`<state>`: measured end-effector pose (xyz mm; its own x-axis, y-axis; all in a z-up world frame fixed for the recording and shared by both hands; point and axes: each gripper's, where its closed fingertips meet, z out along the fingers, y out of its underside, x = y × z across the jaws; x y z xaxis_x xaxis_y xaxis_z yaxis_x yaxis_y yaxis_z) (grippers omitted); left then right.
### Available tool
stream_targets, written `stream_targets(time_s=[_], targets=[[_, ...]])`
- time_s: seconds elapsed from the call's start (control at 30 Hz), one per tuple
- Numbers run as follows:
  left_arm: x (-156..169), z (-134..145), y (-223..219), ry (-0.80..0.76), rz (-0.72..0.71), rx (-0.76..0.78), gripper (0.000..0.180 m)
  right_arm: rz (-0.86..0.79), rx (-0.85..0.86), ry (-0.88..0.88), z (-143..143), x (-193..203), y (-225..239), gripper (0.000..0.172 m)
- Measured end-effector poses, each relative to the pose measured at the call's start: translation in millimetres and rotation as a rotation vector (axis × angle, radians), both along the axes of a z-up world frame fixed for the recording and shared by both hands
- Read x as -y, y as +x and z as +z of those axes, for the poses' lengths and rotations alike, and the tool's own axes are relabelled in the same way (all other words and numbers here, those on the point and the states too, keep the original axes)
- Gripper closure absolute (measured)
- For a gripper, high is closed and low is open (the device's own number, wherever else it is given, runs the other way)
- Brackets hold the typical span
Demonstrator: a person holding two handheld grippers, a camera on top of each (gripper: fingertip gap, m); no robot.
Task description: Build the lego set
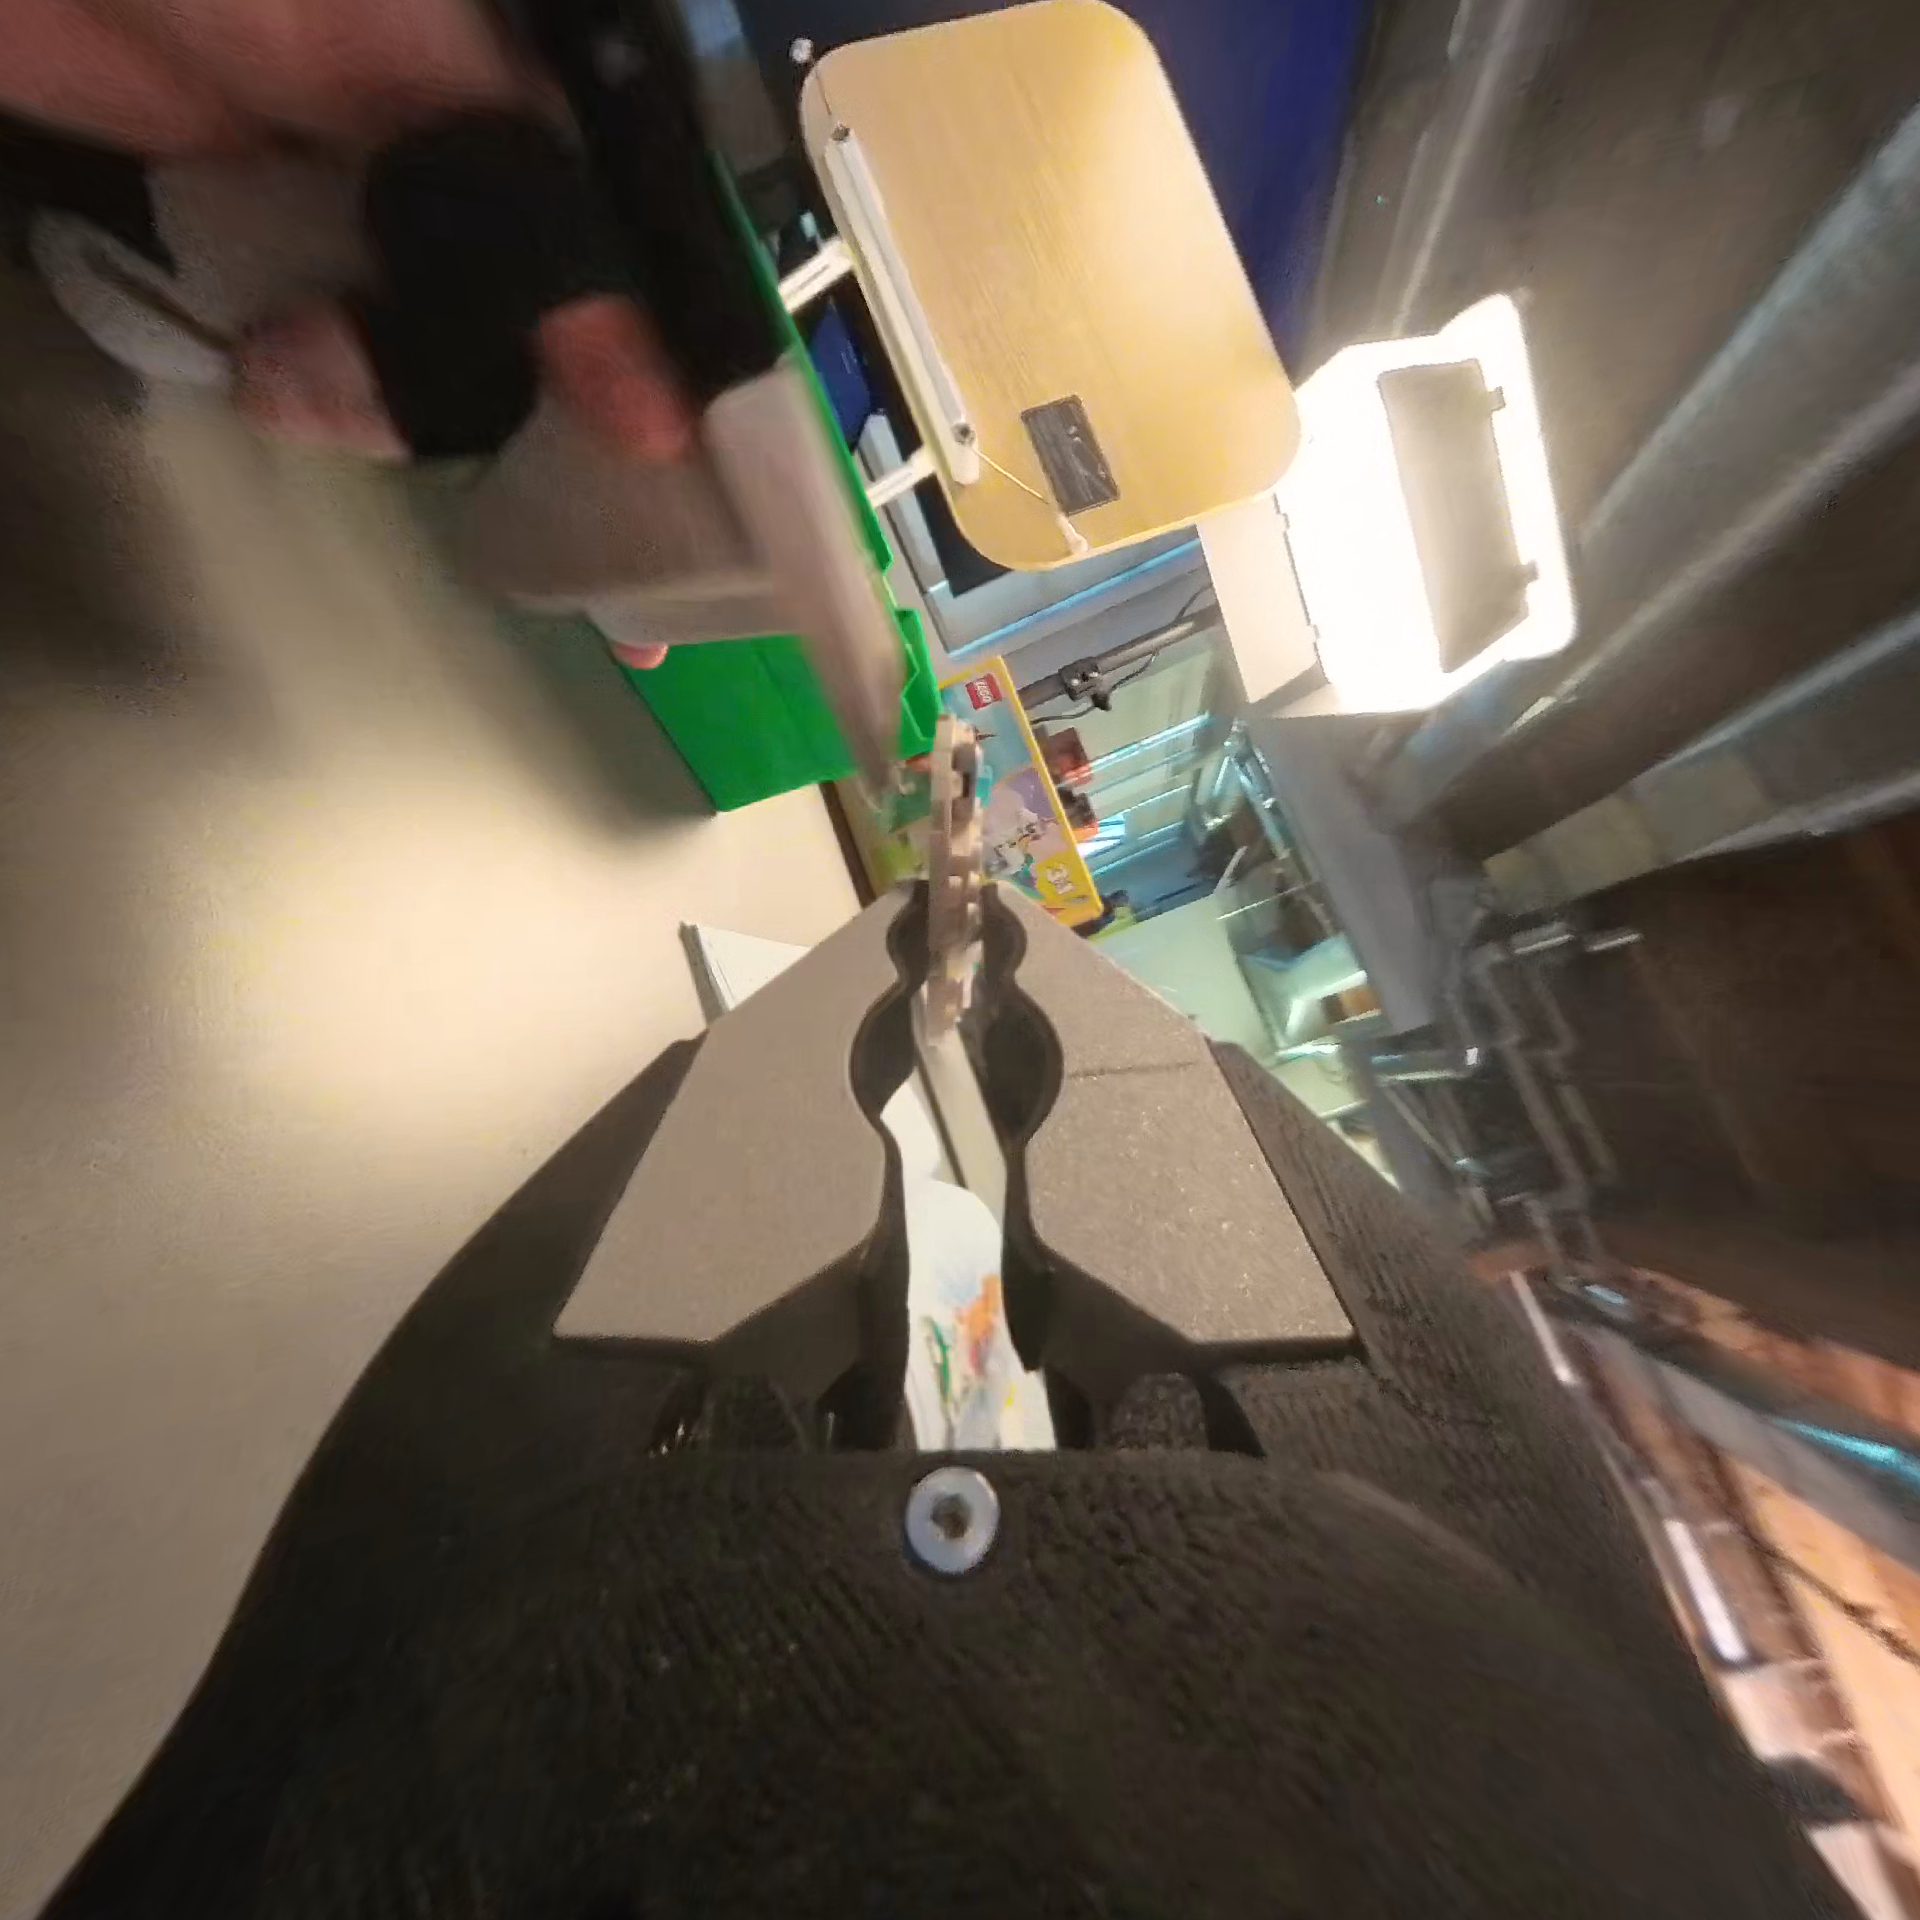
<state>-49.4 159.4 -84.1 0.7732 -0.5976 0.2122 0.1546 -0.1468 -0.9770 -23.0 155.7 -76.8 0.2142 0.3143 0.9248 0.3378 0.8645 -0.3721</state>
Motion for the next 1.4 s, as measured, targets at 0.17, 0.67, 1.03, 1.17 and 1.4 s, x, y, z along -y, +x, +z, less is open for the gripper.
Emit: stream_targets(time_s=[0.17,0.67,1.03,1.17,1.4], targets=[[14,18,9,-0.191,-0.298,0.485,0.128,0.003,0.026,0.112,0,7,-2,0.165],[16,4,16,-0.358,-0.387,0.588,0.163,0.013,0.093,0.280,-5,18,-5,0.165],[4,0,8,-0.191,-0.136,0.340,0.175,0.047,0.080,-0.294,-23,8,-12,0.139],[1,0,3,-0.217,-0.129,0.410,0.175,0.035,0.044,-0.319,-20,8,-14,0.139],[1,-7,9,-0.209,-0.105,0.302,0.177,0.012,-0.059,-0.776,-24,-6,-21,0.084]])
